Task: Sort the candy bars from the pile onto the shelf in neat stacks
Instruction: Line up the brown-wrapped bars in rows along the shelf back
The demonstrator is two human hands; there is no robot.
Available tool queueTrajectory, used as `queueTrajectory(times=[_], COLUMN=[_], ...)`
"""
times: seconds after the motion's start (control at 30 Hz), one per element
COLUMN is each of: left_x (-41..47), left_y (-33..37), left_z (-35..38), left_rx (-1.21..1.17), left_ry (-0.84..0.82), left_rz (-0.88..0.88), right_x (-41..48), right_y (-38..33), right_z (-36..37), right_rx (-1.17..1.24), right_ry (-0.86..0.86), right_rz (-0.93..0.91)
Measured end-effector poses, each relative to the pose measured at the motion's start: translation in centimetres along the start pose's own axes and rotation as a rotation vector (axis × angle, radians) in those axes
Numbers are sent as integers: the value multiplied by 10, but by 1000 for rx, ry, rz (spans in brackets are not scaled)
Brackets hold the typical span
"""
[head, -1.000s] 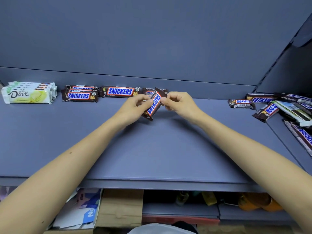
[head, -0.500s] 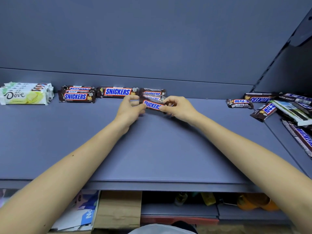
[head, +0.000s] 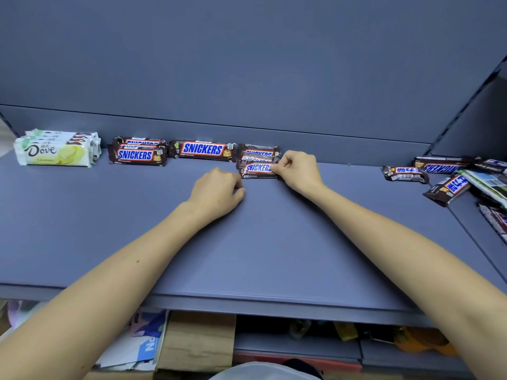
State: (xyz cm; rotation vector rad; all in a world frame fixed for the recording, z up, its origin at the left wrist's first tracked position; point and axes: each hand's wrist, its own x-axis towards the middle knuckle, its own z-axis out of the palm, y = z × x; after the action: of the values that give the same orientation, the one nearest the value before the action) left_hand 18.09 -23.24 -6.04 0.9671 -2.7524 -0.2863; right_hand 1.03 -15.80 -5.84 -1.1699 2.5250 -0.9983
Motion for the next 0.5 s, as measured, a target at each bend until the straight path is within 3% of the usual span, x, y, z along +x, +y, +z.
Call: queueTrajectory(times=[0.17,0.5], left_x=[4,30], left_y=[-2,-10], left_z=[-1,5], left_rx=[-22,-161], left_ry=[12,63], left_rz=[-4,-106], right_x=[-3,3], right_y=[-5,1], right_z=[5,0], right_rx=[-47,-55], right_ry=[25,-96], right_rz=[-78,-62])
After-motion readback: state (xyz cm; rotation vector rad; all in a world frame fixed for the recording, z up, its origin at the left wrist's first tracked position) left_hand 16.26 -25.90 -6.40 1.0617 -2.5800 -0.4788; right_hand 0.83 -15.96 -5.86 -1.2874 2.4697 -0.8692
